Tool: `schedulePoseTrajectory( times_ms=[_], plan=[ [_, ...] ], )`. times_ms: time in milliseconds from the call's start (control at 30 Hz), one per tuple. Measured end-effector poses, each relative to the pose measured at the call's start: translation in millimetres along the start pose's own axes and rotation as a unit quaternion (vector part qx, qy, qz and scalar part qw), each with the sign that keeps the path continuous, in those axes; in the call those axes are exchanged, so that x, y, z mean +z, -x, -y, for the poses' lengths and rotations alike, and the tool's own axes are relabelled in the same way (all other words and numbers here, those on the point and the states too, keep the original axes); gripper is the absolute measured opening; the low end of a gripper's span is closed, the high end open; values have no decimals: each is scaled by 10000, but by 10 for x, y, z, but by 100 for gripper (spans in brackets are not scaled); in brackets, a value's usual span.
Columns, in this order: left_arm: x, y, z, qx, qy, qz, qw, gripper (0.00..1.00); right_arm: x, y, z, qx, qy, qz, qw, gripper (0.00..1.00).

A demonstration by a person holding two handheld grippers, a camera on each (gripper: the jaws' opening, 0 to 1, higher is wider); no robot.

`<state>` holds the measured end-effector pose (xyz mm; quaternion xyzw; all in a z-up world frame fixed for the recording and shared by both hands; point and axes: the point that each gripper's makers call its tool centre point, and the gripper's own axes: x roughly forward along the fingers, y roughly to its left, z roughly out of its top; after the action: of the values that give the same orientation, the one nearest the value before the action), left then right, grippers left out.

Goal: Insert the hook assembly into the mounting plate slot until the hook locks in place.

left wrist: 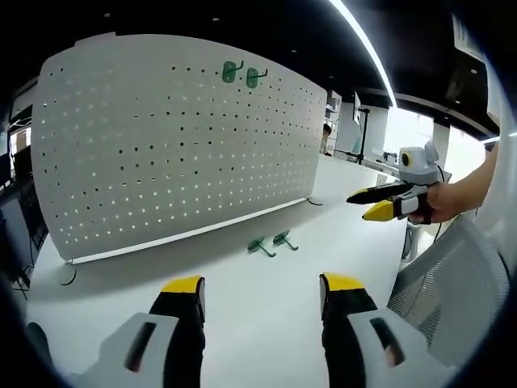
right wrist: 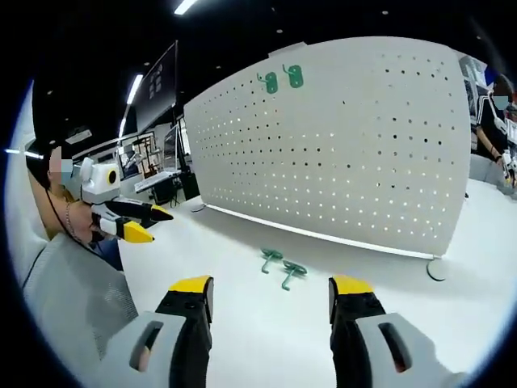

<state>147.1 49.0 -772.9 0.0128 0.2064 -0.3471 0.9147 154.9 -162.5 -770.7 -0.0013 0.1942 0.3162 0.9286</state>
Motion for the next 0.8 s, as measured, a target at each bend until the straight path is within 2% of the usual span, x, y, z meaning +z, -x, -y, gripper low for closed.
schedulePoseTrajectory(
  times_ms=[333, 567, 800],
  plan=[
    [-8, -4, -1, -10, 0, -26, 10000, 59, -49, 23, 19, -38, -60, -44, 10000, 56],
    [48, -17, -39, 10, -58, -31, 10000, 59, -47, 19, 28, -49, -80, -31, 10000, 56],
    [103, -87, -47, -120, -265, -131, 9995, 59, -53, 17, 34, -36, -51, -41, 10000, 56]
  ],
)
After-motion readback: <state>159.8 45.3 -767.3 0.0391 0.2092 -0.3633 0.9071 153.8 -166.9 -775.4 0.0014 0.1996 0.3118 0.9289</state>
